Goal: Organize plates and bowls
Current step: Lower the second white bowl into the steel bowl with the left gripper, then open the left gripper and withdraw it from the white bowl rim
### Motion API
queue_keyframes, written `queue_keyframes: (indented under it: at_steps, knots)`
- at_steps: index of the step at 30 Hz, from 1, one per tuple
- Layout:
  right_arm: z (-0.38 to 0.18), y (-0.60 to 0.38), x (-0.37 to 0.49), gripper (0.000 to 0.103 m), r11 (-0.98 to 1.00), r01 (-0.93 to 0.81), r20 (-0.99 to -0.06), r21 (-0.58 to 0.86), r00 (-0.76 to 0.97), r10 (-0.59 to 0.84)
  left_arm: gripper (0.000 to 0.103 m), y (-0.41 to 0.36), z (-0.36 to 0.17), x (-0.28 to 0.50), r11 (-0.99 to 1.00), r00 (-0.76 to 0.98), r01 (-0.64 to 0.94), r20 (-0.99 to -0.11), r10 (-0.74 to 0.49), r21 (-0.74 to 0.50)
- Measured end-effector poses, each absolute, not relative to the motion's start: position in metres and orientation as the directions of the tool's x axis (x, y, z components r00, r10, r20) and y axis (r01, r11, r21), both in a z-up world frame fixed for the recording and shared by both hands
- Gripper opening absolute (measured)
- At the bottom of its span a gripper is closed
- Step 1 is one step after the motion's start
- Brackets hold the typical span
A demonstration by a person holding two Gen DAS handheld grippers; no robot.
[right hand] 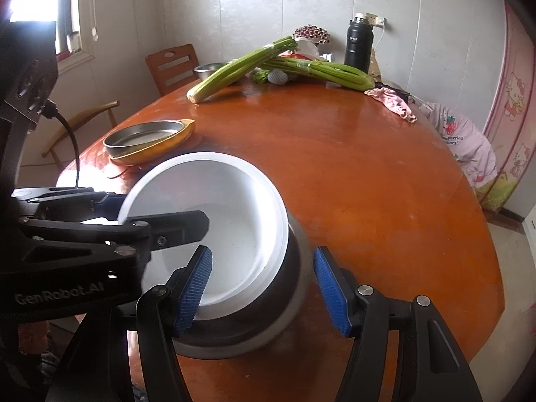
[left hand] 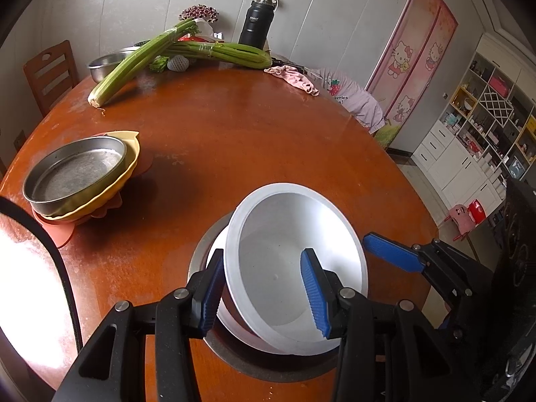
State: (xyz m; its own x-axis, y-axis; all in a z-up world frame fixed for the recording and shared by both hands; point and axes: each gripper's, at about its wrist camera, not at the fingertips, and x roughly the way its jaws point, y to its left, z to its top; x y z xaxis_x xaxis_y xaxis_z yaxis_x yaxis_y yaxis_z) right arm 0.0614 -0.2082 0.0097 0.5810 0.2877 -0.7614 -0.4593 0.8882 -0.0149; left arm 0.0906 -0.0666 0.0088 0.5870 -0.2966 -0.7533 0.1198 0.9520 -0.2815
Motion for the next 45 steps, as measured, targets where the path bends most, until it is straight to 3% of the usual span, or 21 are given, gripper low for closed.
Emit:
queue_keyframes:
  at_steps: [22, 27, 34, 38, 45]
  knots:
    - [0.015, -0.212, 0.057, 0.065, 0.892, -0.451, -0.747, -0.039, 0.606, 0.274, 0.048, -0.047, 0.019, 0.083, 0.954, 0.627, 0.091, -0.728, -0.278, -0.285]
    - [0.024, -0.217, 0.055, 0.065, 0.897, -0.441, -0.728, -0.032, 0.625, 0.282, 0.053, -0.044, 0.032, 0.073, 0.965, 0.679, 0.085, -0.694, -0.238, -0.248]
    - [0.039, -0.227, 0.056, 0.066, 0.907, -0.421, -0.702, 0.004, 0.645, 0.302, 0.055, -0.042, 0.041, 0.064, 0.972, 0.708, 0.089, -0.673, -0.215, -0.217]
    - [0.043, -0.232, 0.058, 0.072, 0.907, -0.419, -0.693, 0.038, 0.643, 0.326, 0.056, -0.041, 0.040, 0.065, 0.972, 0.704, 0.089, -0.677, -0.215, -0.216]
    - [0.028, -0.239, 0.071, 0.072, 0.914, -0.391, -0.736, 0.110, 0.586, 0.339, 0.056, -0.043, 0.024, 0.075, 0.971, 0.659, 0.085, -0.718, -0.223, -0.224]
